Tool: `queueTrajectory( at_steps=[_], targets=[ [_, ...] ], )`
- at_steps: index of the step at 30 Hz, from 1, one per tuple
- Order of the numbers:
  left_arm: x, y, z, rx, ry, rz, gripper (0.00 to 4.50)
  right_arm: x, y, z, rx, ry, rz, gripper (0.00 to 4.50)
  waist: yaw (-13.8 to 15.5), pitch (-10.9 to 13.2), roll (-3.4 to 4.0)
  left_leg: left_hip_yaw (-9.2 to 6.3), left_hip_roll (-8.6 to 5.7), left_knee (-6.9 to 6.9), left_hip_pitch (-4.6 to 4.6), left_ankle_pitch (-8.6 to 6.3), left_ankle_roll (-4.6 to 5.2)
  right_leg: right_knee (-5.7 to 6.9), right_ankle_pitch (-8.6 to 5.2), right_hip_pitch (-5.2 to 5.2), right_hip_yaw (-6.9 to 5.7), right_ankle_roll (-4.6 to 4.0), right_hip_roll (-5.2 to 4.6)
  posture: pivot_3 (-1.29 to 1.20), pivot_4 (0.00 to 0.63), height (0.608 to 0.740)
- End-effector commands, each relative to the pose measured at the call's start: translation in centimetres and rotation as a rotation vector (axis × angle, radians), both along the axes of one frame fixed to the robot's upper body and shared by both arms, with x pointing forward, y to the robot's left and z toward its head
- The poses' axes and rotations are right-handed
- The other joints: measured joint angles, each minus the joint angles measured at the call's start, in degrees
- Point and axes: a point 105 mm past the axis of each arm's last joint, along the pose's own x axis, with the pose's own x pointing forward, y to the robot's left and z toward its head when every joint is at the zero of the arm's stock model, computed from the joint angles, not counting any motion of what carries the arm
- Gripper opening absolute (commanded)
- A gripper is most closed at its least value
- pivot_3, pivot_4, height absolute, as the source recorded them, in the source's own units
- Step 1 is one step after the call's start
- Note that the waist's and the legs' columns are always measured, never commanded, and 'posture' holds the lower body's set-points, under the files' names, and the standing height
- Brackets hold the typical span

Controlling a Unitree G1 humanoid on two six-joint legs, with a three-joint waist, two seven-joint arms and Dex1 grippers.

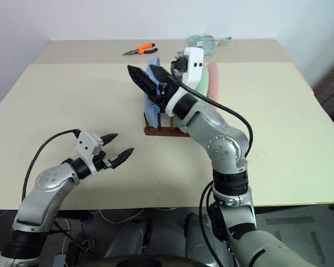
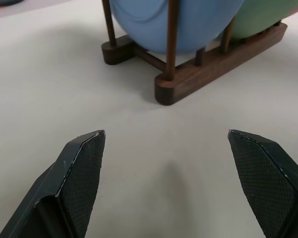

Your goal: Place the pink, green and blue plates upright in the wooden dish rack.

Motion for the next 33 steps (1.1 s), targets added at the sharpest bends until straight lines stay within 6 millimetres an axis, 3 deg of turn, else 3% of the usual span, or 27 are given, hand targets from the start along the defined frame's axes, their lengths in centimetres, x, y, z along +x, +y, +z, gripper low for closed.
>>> queueTrajectory(
  at_steps=[1,2,5,10,14,20,26,33],
  targets=[
    [-0.3,-0.7,0.6,0.007,-0.027,-0.029,4.08,-2.0,0.0,3.0,-0.101,-0.244,-0.013,3.47,0.1,0.0,0.00,0.00,0.00,0.00,0.00,0.00,0.00,0.00,0.00,0.00,0.00,0.00,0.00,0.00,0.150,0.740],
    [-0.3,-0.8,0.6,0.007,-0.025,-0.035,4.08,-2.2,-0.4,3.2,-0.130,-0.280,-0.030,3.47,0.2,0.0,-0.01,0.00,0.00,0.00,-0.01,0.00,0.00,0.00,0.00,0.01,0.00,0.00,0.00,0.00,0.150,0.740],
    [-0.6,-1.5,0.7,0.007,-0.018,-0.083,4.08,-2.7,-2.8,3.5,-0.226,-0.369,-0.073,2.62,0.3,0.0,-0.03,0.00,-0.01,0.03,-0.03,0.00,0.00,-0.04,-0.02,0.04,-0.02,-0.01,-0.03,0.00,0.150,0.740],
    [-1.8,-4.6,1.6,-0.004,-0.006,-0.264,4.08,-4.1,-8.7,1.0,-0.552,-0.391,-0.109,0.13,1.1,0.0,-0.05,-0.01,-0.05,0.16,-0.07,-0.05,0.09,-0.14,-0.15,0.23,-0.09,0.01,-0.12,0.00,0.150,0.740],
    [-2.3,-7.1,2.1,-0.006,-0.002,-0.394,4.08,-6.0,-12.0,-2.5,-0.864,-0.328,-0.092,0.05,1.6,0.0,0.04,0.13,-0.05,0.31,-0.07,-0.14,0.22,-0.27,-0.29,0.35,-0.09,0.18,-0.18,0.00,0.150,0.740],
    [-2.6,-9.2,3.0,-0.006,-0.019,-0.514,4.08,-5.6,-14.2,-5.7,-1.100,-0.289,-0.178,0.05,1.3,0.0,0.05,0.29,0.03,0.52,-0.04,-0.19,0.28,-0.30,-0.28,0.40,-0.10,0.16,-0.19,0.00,0.150,0.740],
    [-2.5,-9.3,3.2,0.005,-0.027,-0.530,4.08,-4.2,-14.7,-6.5,-1.158,-0.300,-0.244,0.05,1.8,0.0,0.05,0.28,-0.01,0.59,-0.13,-0.25,0.38,-0.48,-0.26,0.46,-0.10,0.15,-0.26,0.00,0.150,0.740],
    [-2.7,-9.0,3.3,0.009,-0.026,-0.507,4.08,-3.1,-13.9,-6.3,-1.146,-0.331,-0.266,0.05,1.7,0.1,0.06,0.27,-0.04,0.61,-0.15,-0.27,0.40,-0.54,-0.25,0.50,-0.11,0.16,-0.29,0.00,0.150,0.740]
  ],
)
